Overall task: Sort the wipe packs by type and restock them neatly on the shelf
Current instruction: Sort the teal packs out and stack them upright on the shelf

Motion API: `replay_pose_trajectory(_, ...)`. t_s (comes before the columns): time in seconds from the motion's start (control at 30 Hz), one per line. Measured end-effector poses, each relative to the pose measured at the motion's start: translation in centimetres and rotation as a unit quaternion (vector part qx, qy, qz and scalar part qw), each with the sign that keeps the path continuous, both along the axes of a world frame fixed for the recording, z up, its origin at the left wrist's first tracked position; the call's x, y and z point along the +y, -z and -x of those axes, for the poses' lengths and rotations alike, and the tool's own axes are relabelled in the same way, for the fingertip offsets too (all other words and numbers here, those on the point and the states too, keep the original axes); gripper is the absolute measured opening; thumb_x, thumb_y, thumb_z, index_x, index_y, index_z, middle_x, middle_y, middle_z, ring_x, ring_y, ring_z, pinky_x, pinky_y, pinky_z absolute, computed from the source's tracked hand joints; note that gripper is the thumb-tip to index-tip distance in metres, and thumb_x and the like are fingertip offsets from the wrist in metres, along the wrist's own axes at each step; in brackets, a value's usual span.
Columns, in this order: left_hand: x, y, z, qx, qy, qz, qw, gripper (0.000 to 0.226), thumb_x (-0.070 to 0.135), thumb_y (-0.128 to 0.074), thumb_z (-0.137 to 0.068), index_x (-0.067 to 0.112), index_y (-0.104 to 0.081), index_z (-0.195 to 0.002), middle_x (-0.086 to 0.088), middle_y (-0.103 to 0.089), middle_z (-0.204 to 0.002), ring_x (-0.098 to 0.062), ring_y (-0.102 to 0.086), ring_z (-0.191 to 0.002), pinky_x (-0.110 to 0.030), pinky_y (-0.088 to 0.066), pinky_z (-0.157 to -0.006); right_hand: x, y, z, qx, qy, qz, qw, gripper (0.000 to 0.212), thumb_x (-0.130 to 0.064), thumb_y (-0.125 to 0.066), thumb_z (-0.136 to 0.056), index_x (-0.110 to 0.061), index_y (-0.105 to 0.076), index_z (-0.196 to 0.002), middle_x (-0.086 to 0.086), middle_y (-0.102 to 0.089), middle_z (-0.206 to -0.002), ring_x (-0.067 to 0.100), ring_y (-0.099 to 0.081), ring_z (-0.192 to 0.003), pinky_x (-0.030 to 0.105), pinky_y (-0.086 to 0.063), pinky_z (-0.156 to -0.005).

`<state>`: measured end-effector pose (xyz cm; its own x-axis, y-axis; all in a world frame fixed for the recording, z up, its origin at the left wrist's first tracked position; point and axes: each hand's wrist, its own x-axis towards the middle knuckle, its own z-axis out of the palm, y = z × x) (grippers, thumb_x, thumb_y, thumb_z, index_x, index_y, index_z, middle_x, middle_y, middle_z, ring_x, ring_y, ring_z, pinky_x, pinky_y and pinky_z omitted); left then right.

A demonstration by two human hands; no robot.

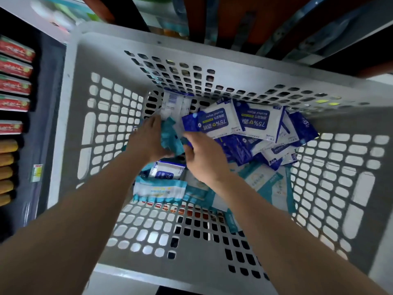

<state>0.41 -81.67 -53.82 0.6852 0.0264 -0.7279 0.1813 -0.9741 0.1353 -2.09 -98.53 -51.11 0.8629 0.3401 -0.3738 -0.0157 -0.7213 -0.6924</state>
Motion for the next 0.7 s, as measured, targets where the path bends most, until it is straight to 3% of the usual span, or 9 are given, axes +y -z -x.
replay_pose_trajectory(0.1,0.5,-0.2,1.0,-0.066,0.002,-0.006,0.998,0.087,0.04,-0.084,-0.065,0.005,-0.042,-0.133,-0.016,-0.043,-0.133,-0.033,-0.037,-0.125,-0.049,-0.042,-0.098,2.3,1.5,-0.3,0.139,-0.019,0.053,0.989,0.036,-0.013,-0.048,-0.096,-0.009,-0.046,-0.132,0.011,-0.056,-0.124,0.029,-0.056,-0.11,0.038,-0.047,-0.087)
replay_pose_trajectory(0.27,0.5,-1.0,2.1,-0.152,-0.055,-0.013,0.987,0.055,0.028,-0.075,-0.078,0.006,-0.049,-0.12,-0.015,-0.05,-0.12,-0.033,-0.046,-0.113,-0.044,-0.044,-0.089,4.0,3.8,-0.5,0.225,0.059,0.036,0.972,0.061,-0.003,-0.052,-0.088,-0.009,-0.03,-0.144,0.014,-0.042,-0.141,0.032,-0.045,-0.127,0.041,-0.043,-0.1)
replay_pose_trajectory(0.47,1.1,-2.0,2.3,-0.178,-0.141,0.032,0.973,0.031,0.021,-0.061,-0.09,0.012,-0.052,-0.118,-0.009,-0.064,-0.111,-0.032,-0.059,-0.101,-0.046,-0.049,-0.082,4.8,4.0,-1.2,0.195,0.157,0.051,0.967,0.027,-0.028,-0.064,-0.09,-0.011,-0.053,-0.108,0.008,-0.061,-0.109,0.027,-0.058,-0.094,0.031,-0.041,-0.071)
replay_pose_trajectory(0.6,1.0,-3.1,1.8,-0.172,-0.177,0.038,0.968,0.029,0.024,-0.062,-0.089,0.013,-0.054,-0.114,-0.009,-0.066,-0.104,-0.033,-0.06,-0.095,-0.044,-0.05,-0.078,4.5,3.1,-1.4,0.193,0.175,0.007,0.965,0.016,-0.025,-0.061,-0.092,-0.014,-0.051,-0.086,0.001,-0.058,-0.082,0.02,-0.051,-0.074,0.027,-0.033,-0.063)
replay_pose_trajectory(0.7,0.9,-4.4,1.5,-0.173,-0.233,0.061,0.955,0.025,0.024,-0.064,-0.087,0.017,-0.06,-0.111,-0.002,-0.064,-0.091,-0.026,-0.06,-0.085,-0.04,-0.051,-0.071,3.9,1.9,-0.9,0.171,0.18,-0.047,0.967,0.015,-0.02,-0.06,-0.093,-0.014,-0.051,-0.082,-0.009,-0.05,-0.068,0.014,-0.049,-0.067,0.027,-0.033,-0.061)
